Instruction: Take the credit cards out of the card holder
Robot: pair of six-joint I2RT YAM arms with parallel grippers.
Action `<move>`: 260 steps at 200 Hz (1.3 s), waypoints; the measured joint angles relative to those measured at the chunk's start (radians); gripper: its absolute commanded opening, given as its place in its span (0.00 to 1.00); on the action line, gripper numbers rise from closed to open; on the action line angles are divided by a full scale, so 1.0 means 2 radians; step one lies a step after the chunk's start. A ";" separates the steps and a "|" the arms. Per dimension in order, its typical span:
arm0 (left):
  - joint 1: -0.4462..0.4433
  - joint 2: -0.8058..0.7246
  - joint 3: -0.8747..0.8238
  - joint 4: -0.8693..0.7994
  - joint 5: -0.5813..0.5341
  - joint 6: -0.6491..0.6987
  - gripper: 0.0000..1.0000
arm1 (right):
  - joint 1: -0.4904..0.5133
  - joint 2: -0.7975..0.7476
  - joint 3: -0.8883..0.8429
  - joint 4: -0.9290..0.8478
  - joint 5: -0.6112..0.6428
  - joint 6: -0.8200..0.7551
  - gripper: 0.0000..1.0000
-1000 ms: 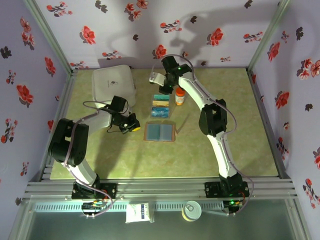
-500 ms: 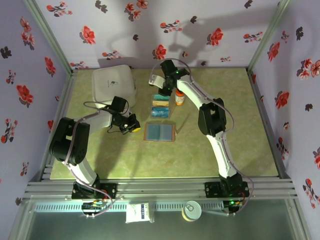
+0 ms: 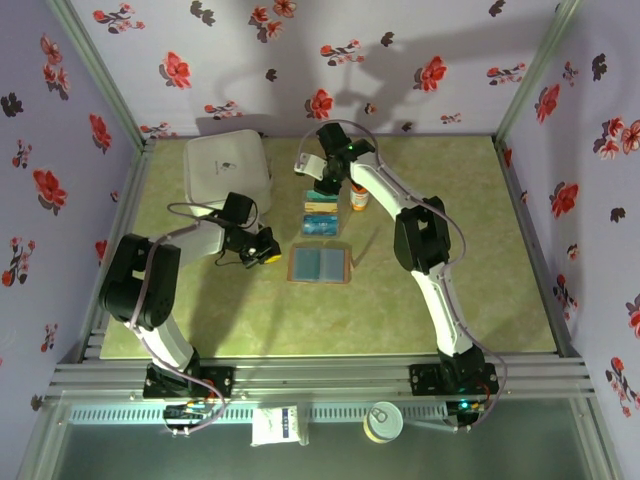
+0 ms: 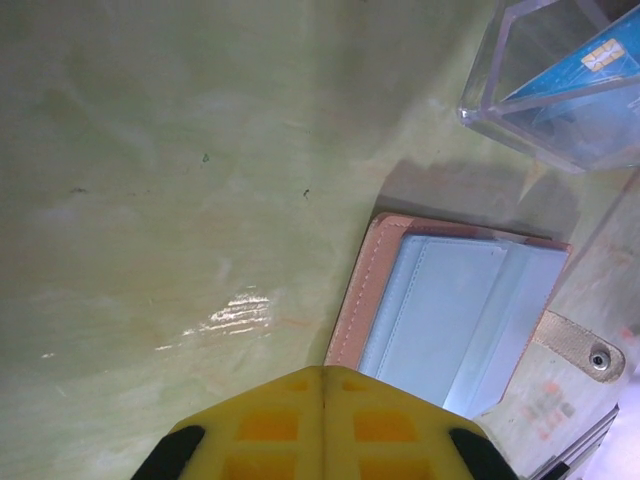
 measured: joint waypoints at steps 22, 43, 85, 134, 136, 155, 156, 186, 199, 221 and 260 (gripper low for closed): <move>0.000 0.004 0.000 0.004 0.000 0.000 0.03 | 0.000 -0.014 -0.022 0.016 0.011 0.020 0.30; 0.000 0.005 0.000 0.008 0.002 0.000 0.04 | 0.002 -0.036 -0.050 0.031 0.018 0.053 0.33; 0.000 0.012 0.000 0.021 0.010 -0.002 0.04 | 0.019 -0.113 -0.133 0.070 0.022 0.165 0.35; -0.006 0.019 0.000 0.034 0.016 -0.002 0.04 | 0.054 -0.218 -0.273 0.140 0.014 0.331 0.34; -0.006 0.020 0.000 0.035 0.017 -0.002 0.04 | 0.055 -0.221 -0.278 0.142 0.014 0.338 0.34; -0.013 0.025 0.000 0.038 0.019 -0.002 0.04 | 0.057 -0.246 -0.324 0.169 0.004 0.400 0.33; -0.013 0.025 0.000 0.038 0.019 -0.002 0.04 | 0.057 -0.248 -0.327 0.171 0.003 0.405 0.32; -0.027 0.031 0.000 0.039 0.022 -0.002 0.04 | 0.057 -0.275 -0.388 0.197 -0.007 0.488 0.30; -0.033 0.033 0.000 0.039 0.023 -0.002 0.03 | 0.057 -0.284 -0.404 0.201 -0.008 0.517 0.30; -0.039 0.035 0.000 0.039 0.023 -0.002 0.04 | 0.058 -0.297 -0.422 0.202 -0.009 0.561 0.29; -0.042 0.035 0.000 0.039 0.023 -0.002 0.03 | 0.060 -0.309 -0.446 0.204 -0.027 0.633 0.28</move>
